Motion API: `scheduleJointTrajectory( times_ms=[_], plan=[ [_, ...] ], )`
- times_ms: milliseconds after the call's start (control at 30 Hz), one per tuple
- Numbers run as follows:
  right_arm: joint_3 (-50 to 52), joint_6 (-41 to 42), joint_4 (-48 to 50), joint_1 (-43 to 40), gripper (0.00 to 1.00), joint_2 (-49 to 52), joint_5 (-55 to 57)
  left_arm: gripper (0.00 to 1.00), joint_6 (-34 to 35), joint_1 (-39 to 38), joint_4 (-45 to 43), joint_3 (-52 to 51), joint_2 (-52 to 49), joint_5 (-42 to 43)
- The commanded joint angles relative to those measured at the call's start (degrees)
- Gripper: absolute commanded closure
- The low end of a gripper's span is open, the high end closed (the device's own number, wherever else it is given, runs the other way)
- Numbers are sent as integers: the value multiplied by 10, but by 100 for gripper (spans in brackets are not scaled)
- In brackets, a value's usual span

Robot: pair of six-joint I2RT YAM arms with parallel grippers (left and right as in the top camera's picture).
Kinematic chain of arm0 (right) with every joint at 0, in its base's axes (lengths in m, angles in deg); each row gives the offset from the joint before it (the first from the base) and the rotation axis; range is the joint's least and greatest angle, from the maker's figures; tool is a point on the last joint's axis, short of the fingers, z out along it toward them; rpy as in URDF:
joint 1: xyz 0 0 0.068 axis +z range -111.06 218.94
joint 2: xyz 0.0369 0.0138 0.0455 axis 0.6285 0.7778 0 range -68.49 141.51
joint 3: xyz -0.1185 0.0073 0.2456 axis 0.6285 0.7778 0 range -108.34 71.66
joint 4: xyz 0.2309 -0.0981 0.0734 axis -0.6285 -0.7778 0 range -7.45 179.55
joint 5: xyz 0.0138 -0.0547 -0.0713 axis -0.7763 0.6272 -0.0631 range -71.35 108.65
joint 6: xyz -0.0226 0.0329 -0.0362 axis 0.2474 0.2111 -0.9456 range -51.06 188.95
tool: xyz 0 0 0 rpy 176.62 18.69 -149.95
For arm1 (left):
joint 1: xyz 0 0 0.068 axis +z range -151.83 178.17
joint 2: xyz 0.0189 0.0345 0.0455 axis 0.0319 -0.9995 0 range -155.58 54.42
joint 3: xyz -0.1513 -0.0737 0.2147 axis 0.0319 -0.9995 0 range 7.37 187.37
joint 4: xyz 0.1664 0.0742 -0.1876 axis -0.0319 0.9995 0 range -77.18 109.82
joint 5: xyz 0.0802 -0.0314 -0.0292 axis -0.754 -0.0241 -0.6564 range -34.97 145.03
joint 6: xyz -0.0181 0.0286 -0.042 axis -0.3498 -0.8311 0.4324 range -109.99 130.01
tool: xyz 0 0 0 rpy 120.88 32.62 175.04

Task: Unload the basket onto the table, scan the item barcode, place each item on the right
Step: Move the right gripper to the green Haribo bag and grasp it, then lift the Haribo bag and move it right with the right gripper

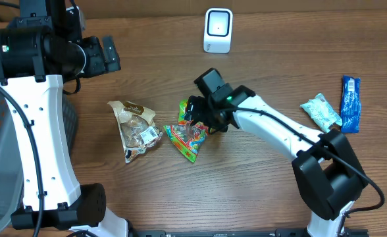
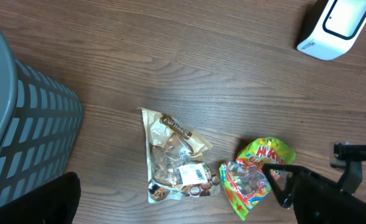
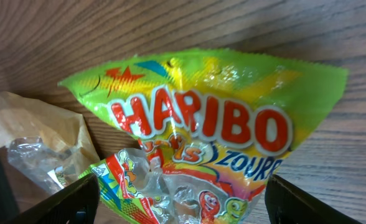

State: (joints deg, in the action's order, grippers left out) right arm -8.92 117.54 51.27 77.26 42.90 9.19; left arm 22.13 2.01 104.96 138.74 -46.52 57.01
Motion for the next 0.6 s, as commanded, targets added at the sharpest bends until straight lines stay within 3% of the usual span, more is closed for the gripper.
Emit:
scheduleJointTrajectory(
  times_ms=[0,200,367,467,567],
  plan=[
    [-7,25,3,16,14,10,43,0,10,-2,0,0,9,6],
    [-7,55,-4,26,14,45,23,0,10,-2,0,0,9,6],
    [-7,70,-7,30,22,54,22,0,10,-2,0,0,9,6],
    [-7,72,-3,36,29,63,25,0,10,-2,0,0,9,6],
    [-7,72,0,38,45,66,25,0,10,-2,0,0,9,6]
  ],
)
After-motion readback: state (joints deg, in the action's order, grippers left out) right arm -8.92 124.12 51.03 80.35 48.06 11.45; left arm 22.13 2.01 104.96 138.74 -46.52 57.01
